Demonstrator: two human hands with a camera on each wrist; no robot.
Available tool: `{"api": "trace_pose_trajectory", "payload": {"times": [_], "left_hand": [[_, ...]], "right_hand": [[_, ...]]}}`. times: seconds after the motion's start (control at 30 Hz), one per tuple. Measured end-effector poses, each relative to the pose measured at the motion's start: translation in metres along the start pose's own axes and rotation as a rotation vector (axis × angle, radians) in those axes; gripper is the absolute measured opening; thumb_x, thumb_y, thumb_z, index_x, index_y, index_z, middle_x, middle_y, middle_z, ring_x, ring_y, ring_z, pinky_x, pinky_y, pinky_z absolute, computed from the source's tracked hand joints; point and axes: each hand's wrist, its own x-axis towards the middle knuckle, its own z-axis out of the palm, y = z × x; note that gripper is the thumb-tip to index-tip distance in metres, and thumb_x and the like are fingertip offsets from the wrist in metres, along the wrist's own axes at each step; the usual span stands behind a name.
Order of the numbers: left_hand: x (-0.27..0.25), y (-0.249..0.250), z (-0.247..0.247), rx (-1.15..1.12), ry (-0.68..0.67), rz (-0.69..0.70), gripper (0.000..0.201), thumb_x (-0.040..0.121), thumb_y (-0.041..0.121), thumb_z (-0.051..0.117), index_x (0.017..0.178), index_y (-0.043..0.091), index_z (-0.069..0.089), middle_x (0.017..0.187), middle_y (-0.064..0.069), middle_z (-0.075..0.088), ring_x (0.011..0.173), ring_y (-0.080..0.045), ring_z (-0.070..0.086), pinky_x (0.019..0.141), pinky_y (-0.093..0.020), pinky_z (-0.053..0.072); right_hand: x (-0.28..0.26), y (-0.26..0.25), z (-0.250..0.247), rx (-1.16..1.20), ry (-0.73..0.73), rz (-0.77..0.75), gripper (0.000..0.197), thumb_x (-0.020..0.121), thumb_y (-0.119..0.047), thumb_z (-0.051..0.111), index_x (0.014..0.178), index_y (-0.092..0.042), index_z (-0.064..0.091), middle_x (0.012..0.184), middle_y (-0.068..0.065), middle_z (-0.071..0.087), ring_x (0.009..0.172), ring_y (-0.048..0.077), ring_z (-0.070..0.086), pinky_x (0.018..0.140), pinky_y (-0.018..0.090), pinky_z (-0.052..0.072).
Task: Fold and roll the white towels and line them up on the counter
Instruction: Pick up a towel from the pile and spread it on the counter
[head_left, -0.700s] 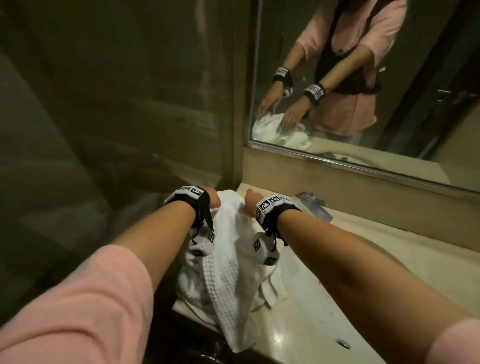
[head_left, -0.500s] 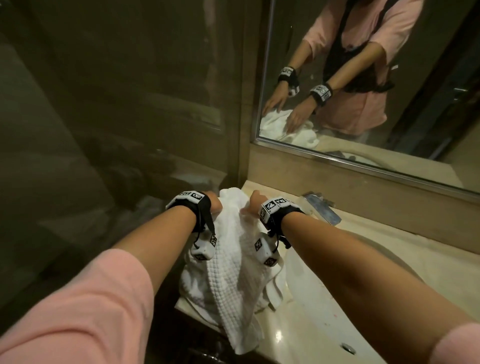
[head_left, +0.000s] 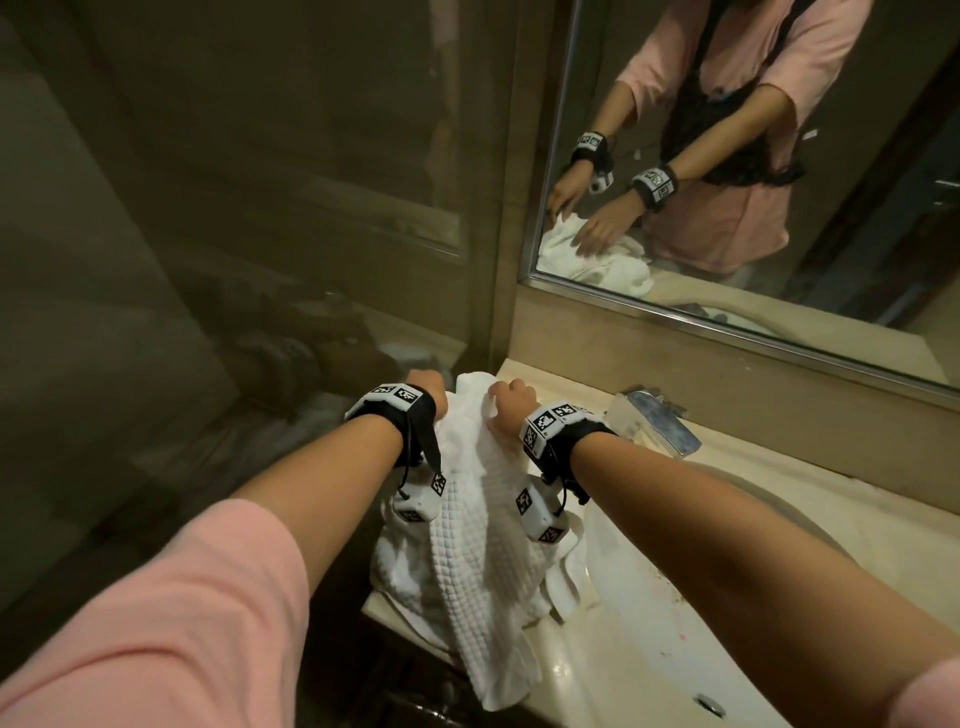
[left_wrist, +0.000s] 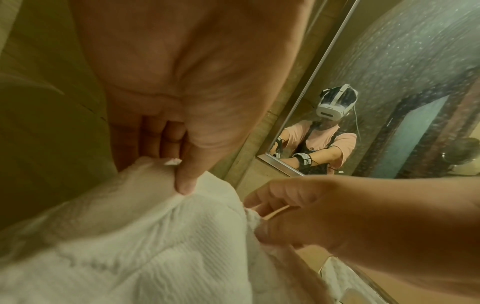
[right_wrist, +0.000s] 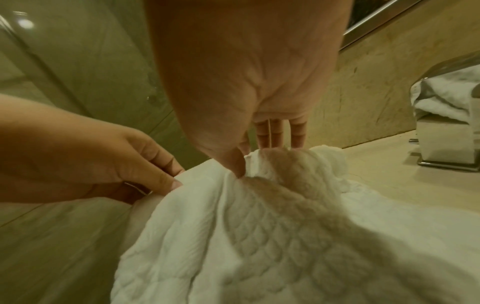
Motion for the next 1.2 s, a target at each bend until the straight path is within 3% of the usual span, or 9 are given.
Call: {"api": "trace_pose_trajectory", "payload": {"times": [0.27, 0.33, 0.47, 0.7, 0.83, 0.97, 1.07, 1.13, 1.2], "left_hand": [[-0.018, -0.003, -0.007, -0.354, -0.025, 0.013, 0.032, 0.097, 0.013, 0.045, 0.12, -0.005, 0.057, 0.126, -0.02, 0.058, 0.117, -0.033, 0.056, 0.09, -0.035, 0.045], [-0.02, -0.007, -0.007, -0.599, -0.081, 0.009, 0.028, 0.094, 0.01, 0.049, 0.113, -0.008, 0.06, 0.113, -0.026, 0.063, 0.101, -0.035, 0.061, 0.076, -0.036, 0.044], [-0.035, -0.007, -0.011, -0.95, -0.085, -0.017, 0.011, 0.089, 0.01, 0.048, 0.084, 0.003, 0.053, 0.077, -0.016, 0.05, 0.07, -0.027, 0.048, 0.065, -0.029, 0.036], [-0.076, 0.01, -0.033, -1.085, 0.006, 0.049, 0.018, 0.084, 0.009, 0.042, 0.067, 0.012, 0.039, 0.077, -0.01, 0.041, 0.074, -0.024, 0.039, 0.067, -0.029, 0.031], [-0.101, 0.015, -0.045, -1.174, 0.046, 0.095, 0.027, 0.085, 0.006, 0.036, 0.061, 0.015, 0.027, 0.065, -0.003, 0.028, 0.06, -0.018, 0.026, 0.055, -0.029, 0.023], [-0.128, 0.018, -0.06, -1.234, 0.089, 0.156, 0.027, 0.078, 0.005, 0.04, 0.059, 0.018, 0.025, 0.072, 0.0, 0.029, 0.072, -0.018, 0.028, 0.061, -0.029, 0.025], [-0.139, 0.016, -0.068, -1.282, 0.069, 0.197, 0.011, 0.052, 0.018, 0.042, 0.058, 0.018, 0.034, 0.076, -0.002, 0.038, 0.084, -0.022, 0.034, 0.077, -0.035, 0.031], [-0.145, 0.013, -0.073, -1.321, 0.06, 0.228, 0.018, 0.046, 0.018, 0.043, 0.064, 0.016, 0.04, 0.08, -0.007, 0.043, 0.084, -0.024, 0.038, 0.079, -0.036, 0.034], [-0.152, 0.01, -0.078, -1.352, 0.052, 0.263, 0.025, 0.047, 0.018, 0.042, 0.071, 0.012, 0.042, 0.082, -0.01, 0.044, 0.08, -0.026, 0.04, 0.077, -0.035, 0.037]], "right_hand": [[-0.016, -0.023, -0.019, 0.058, -0.032, -0.078, 0.046, 0.097, -0.038, 0.046, 0.124, -0.002, 0.056, 0.13, 0.018, 0.052, 0.119, 0.032, 0.048, 0.096, 0.033, 0.037], [-0.02, -0.022, -0.027, 0.175, -0.123, -0.069, 0.043, 0.099, -0.037, 0.042, 0.117, -0.001, 0.058, 0.125, 0.017, 0.056, 0.109, 0.026, 0.051, 0.089, 0.031, 0.036], [-0.031, -0.02, -0.043, 0.587, -0.236, -0.004, 0.037, 0.096, -0.042, 0.048, 0.081, -0.009, 0.054, 0.086, 0.009, 0.053, 0.084, 0.023, 0.048, 0.076, 0.031, 0.037], [-0.068, -0.016, -0.071, 1.093, -0.267, 0.018, 0.022, 0.097, -0.008, 0.048, 0.076, -0.013, 0.053, 0.074, 0.002, 0.052, 0.065, 0.013, 0.05, 0.062, 0.022, 0.044], [-0.082, -0.02, -0.083, 1.064, -0.221, -0.022, 0.009, 0.092, -0.009, 0.054, 0.088, -0.017, 0.053, 0.087, 0.001, 0.053, 0.082, 0.017, 0.051, 0.072, 0.028, 0.044], [-0.097, -0.02, -0.093, 0.914, -0.049, -0.035, 0.064, 0.083, -0.001, 0.059, 0.137, -0.025, 0.032, 0.124, 0.001, 0.039, 0.116, 0.022, 0.041, 0.089, 0.042, 0.039], [-0.117, -0.019, -0.107, 0.908, -0.052, -0.166, 0.075, 0.078, 0.015, 0.057, 0.141, -0.015, 0.031, 0.136, 0.004, 0.039, 0.129, 0.019, 0.038, 0.096, 0.034, 0.042], [-0.134, -0.017, -0.117, 0.744, -0.127, -0.255, 0.048, 0.081, 0.015, 0.055, 0.123, -0.007, 0.047, 0.11, 0.002, 0.055, 0.104, 0.013, 0.053, 0.087, 0.022, 0.045], [-0.149, -0.015, -0.122, 0.653, -0.086, -0.255, 0.019, 0.085, 0.009, 0.053, 0.099, -0.003, 0.056, 0.083, -0.002, 0.053, 0.079, 0.012, 0.051, 0.073, 0.022, 0.047]]}}
